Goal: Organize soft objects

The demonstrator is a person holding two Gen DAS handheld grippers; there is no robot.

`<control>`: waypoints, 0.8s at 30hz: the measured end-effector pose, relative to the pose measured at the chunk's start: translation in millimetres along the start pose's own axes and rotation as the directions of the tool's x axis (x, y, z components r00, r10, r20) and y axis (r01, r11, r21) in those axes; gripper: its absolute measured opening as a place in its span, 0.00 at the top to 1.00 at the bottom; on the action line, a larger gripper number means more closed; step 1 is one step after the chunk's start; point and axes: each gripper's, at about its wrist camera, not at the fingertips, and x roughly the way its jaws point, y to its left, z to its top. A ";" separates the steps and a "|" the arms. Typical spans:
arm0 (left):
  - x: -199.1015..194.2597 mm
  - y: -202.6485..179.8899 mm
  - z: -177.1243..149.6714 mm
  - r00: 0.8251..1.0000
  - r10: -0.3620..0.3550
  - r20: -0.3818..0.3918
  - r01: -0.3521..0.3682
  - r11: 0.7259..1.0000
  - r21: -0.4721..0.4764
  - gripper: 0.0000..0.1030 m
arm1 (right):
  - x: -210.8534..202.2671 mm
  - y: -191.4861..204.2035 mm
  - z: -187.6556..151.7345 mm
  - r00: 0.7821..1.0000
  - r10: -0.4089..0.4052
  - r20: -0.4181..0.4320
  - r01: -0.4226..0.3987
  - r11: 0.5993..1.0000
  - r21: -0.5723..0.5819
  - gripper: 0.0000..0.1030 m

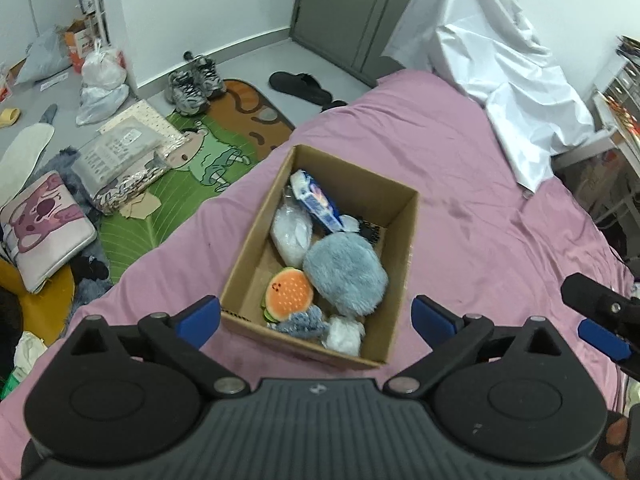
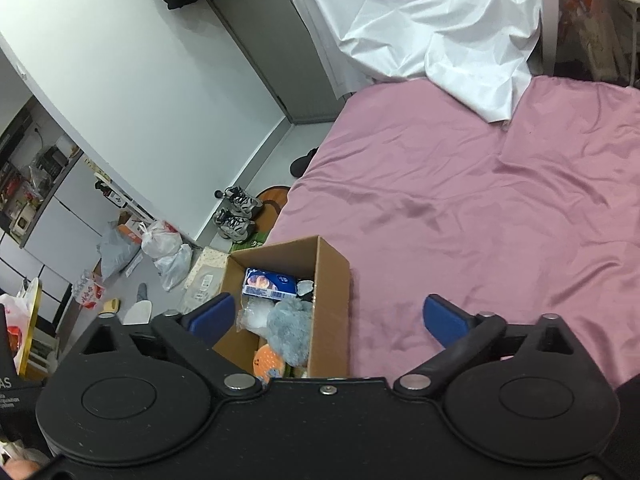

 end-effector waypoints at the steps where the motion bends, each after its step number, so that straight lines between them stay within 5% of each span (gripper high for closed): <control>1: -3.6 -2.3 -2.3 1.000 -0.002 0.006 0.002 1.000 0.014 0.00 | -4.2 -1.4 -1.7 1.000 0.001 0.003 -0.001 1.000 -0.002 0.00; 24: -77.5 -20.7 -52.3 0.994 -0.058 0.092 0.045 0.989 0.143 0.00 | -98.0 1.2 -30.9 0.996 -0.049 0.080 0.061 0.986 -0.155 0.00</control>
